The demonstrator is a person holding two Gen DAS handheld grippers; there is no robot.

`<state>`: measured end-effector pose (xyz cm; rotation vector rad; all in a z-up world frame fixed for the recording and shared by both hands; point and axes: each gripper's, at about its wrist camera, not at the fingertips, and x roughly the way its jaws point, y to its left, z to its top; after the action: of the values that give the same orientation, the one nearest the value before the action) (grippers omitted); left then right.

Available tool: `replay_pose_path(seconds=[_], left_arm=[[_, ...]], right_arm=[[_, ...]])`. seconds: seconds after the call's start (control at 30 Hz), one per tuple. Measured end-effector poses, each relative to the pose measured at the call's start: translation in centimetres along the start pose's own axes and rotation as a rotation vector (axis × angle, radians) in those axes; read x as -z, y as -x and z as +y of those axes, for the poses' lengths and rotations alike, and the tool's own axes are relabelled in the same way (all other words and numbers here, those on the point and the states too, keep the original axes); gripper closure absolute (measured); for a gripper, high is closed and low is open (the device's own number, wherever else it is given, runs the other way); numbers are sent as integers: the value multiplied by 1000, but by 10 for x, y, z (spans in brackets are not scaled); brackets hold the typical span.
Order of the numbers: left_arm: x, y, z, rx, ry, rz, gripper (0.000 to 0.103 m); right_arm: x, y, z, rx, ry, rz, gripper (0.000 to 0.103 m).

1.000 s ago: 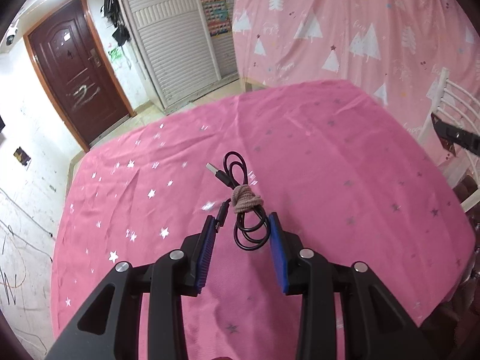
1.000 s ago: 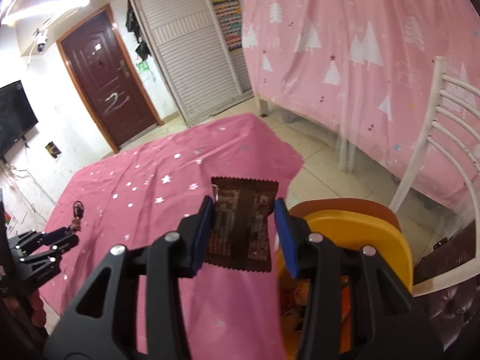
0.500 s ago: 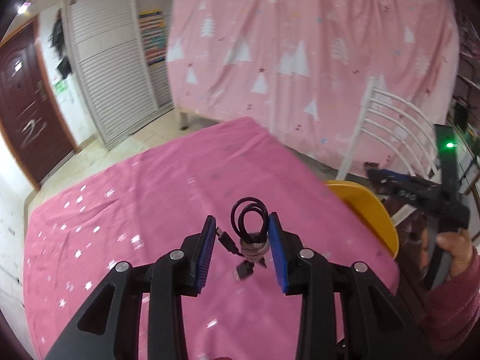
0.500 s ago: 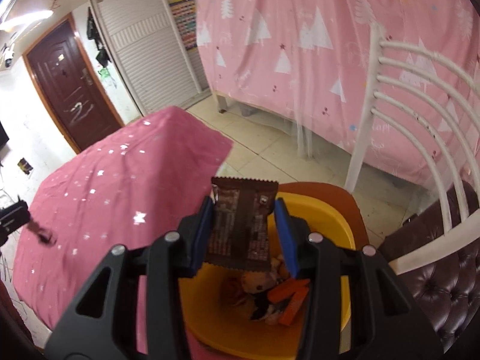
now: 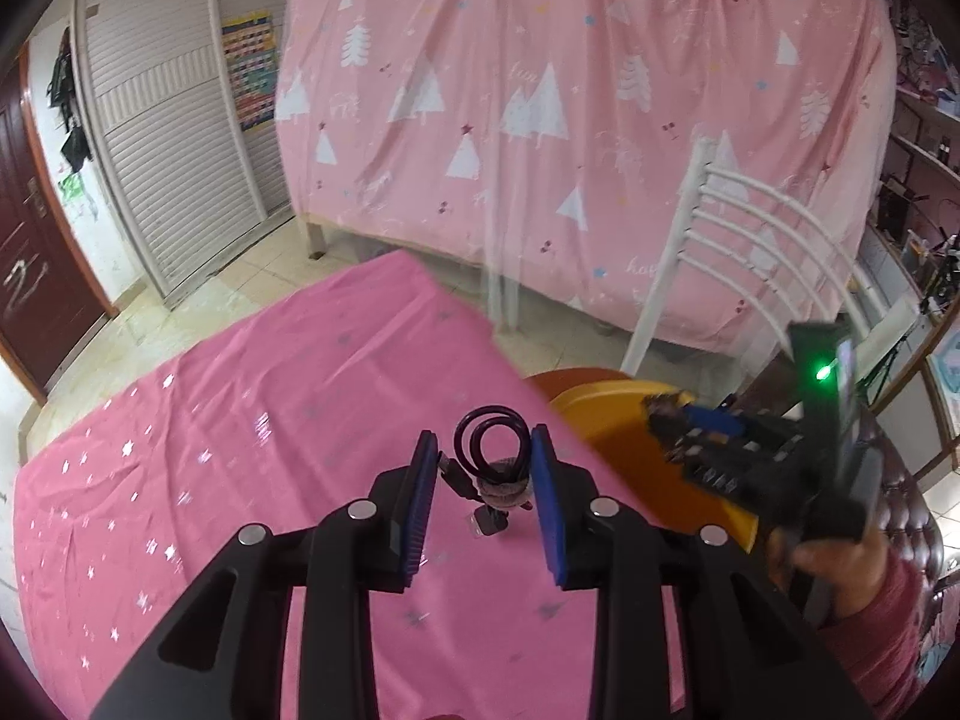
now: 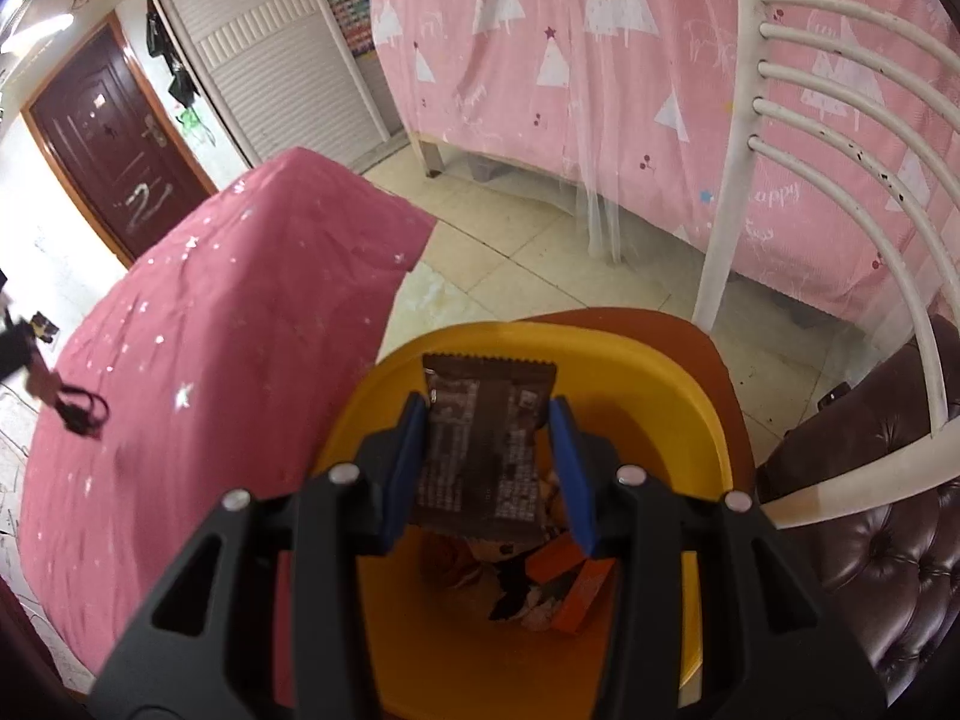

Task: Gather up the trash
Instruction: 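Carry cable and wrapper to the yellow bin and open both grippers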

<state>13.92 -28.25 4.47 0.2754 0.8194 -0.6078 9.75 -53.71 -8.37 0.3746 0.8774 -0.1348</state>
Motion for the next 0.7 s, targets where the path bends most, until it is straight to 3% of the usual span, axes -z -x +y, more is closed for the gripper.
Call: replay_pose_path(seconds=[0.13, 0.23, 0.27, 0.33, 0.5, 0.7], left_arm=[[-11, -4, -24, 43, -12, -12, 78], [-17, -10, -41, 62, -19, -17, 78], [-19, -13, -45, 72, -14, -16, 77], [-22, -18, -51, 96, -5, -5, 70], [-22, -27, -59, 130, 13, 20, 34], [-16, -23, -51, 107, 34, 13, 26]], right_arm=[[1, 0, -3, -2, -6, 13, 61], [2, 2, -5, -10, -12, 14, 43], [2, 3, -6, -7, -13, 11, 42], [1, 6, -10, -7, -26, 4, 42], [0, 11, -20, 8, -58, -13, 42], [-1, 15, -27, 20, -81, -26, 41]])
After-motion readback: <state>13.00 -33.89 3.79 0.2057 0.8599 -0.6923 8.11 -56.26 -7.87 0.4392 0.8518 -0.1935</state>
